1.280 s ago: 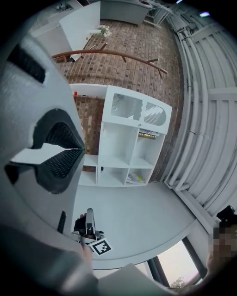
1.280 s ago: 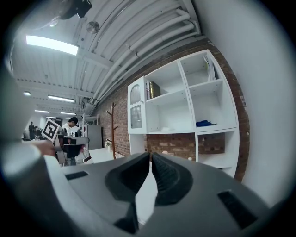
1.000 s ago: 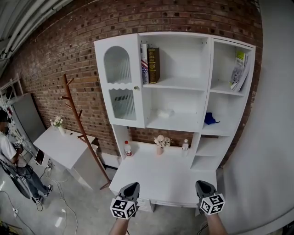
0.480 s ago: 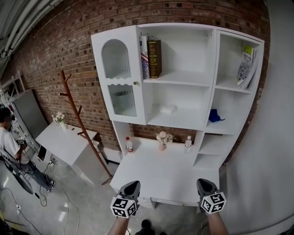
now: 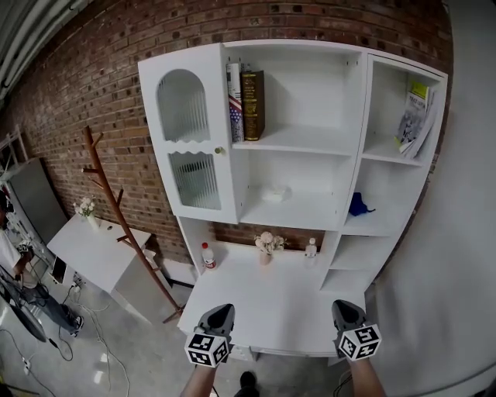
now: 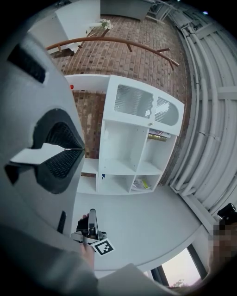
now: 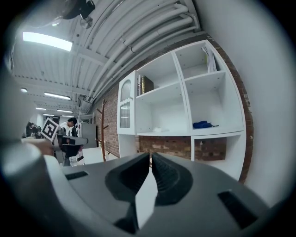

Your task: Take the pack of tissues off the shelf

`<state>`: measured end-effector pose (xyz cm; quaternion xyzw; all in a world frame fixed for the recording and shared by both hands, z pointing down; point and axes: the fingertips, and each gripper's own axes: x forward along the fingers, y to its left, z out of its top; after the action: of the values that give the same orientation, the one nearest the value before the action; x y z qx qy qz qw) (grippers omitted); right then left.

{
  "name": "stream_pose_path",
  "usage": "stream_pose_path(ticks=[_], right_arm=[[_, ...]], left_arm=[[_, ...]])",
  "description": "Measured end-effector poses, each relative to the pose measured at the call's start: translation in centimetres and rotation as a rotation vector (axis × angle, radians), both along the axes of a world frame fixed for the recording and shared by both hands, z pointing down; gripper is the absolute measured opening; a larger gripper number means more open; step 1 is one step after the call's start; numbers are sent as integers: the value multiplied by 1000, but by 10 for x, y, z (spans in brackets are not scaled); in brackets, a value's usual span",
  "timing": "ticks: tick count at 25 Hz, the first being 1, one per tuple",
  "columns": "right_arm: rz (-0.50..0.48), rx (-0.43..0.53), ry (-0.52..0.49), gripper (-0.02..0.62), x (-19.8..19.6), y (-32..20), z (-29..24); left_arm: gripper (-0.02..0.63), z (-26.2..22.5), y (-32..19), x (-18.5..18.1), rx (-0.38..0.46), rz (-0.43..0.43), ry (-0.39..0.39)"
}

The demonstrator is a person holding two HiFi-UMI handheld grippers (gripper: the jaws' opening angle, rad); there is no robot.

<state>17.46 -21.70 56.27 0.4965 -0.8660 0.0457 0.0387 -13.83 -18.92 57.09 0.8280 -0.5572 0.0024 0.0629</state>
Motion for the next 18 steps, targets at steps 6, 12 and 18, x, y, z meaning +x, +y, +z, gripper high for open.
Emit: stream_pose_path(ticks=[6,12,18], right_arm=[[25,-4,5,34,-12,-30,0],[59,-22,9,34,-25,-56,3],[91,-30,9,34,-41,-77,5]], left_arm=[[26,2,-41,-6,-3,38,3],[26,7,-79,-17,-19,71,23],[26,11,-114,-28,-31,113,30]])
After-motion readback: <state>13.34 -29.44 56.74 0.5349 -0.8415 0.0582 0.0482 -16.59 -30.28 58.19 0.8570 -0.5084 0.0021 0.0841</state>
